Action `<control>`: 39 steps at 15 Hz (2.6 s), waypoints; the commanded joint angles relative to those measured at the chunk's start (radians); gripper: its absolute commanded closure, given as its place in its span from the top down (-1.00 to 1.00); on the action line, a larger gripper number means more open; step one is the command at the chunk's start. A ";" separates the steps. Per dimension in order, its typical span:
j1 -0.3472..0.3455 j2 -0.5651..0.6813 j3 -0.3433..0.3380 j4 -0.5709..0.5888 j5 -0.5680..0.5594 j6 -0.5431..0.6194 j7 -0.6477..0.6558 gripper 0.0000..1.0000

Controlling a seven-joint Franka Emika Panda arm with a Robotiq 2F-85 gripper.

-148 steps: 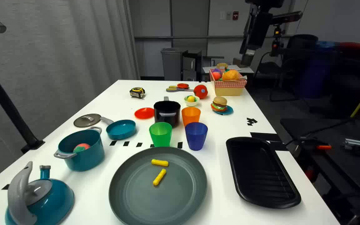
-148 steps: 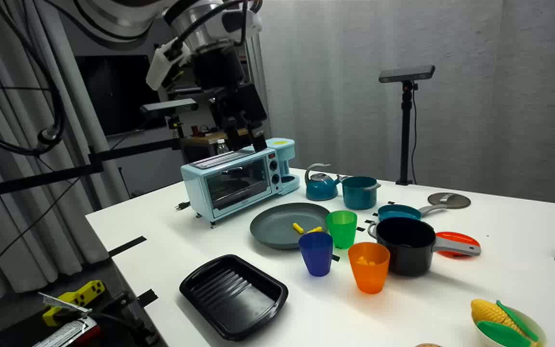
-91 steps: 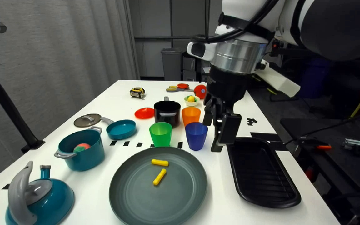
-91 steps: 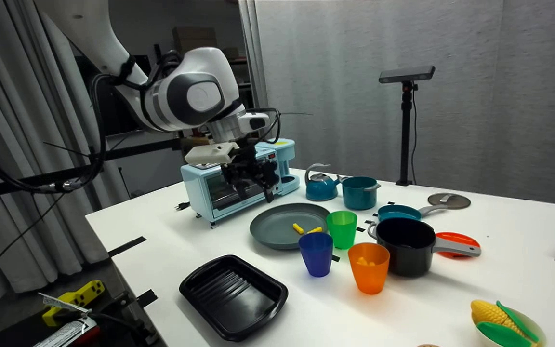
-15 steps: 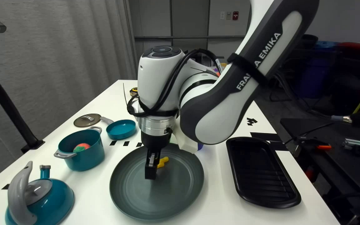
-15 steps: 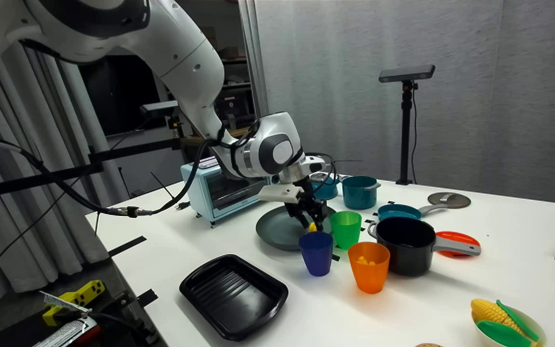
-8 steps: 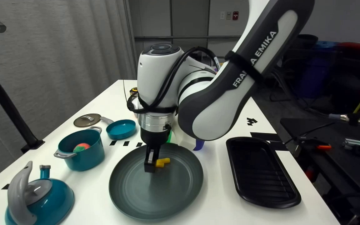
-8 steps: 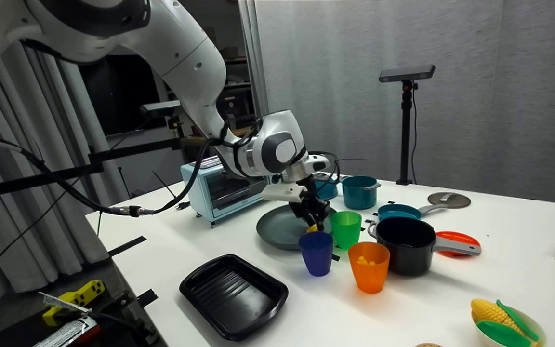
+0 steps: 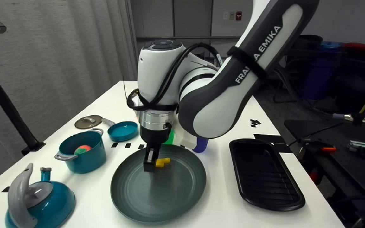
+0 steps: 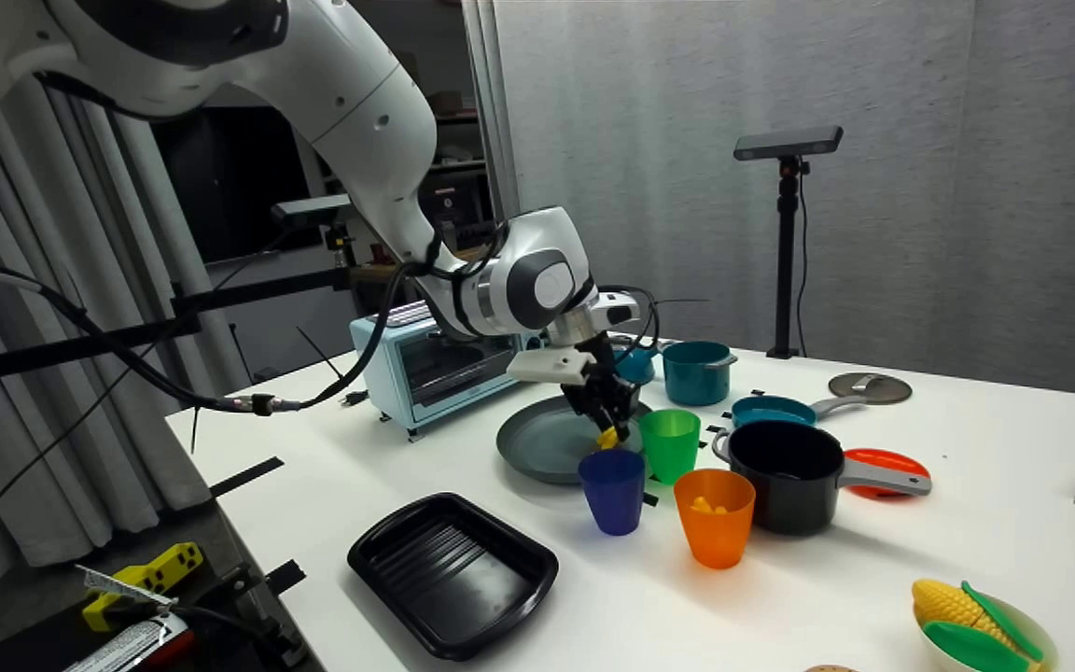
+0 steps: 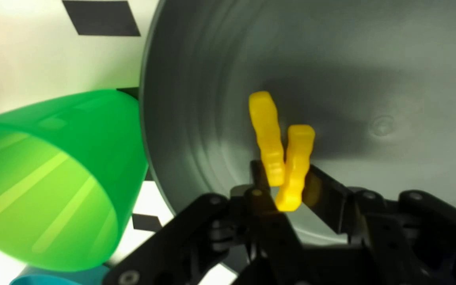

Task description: Pick up the fries and put them in the orange cup, then pour them into a pot

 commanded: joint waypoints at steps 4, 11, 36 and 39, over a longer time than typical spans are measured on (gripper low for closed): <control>0.001 -0.133 -0.010 -0.037 0.018 -0.041 0.006 -0.86; -0.004 -0.248 -0.045 -0.103 -0.005 -0.041 0.008 -0.86; -0.095 -0.344 -0.205 -0.283 -0.053 -0.039 0.046 -0.86; -0.097 -0.334 -0.217 -0.285 -0.057 -0.037 0.050 -0.86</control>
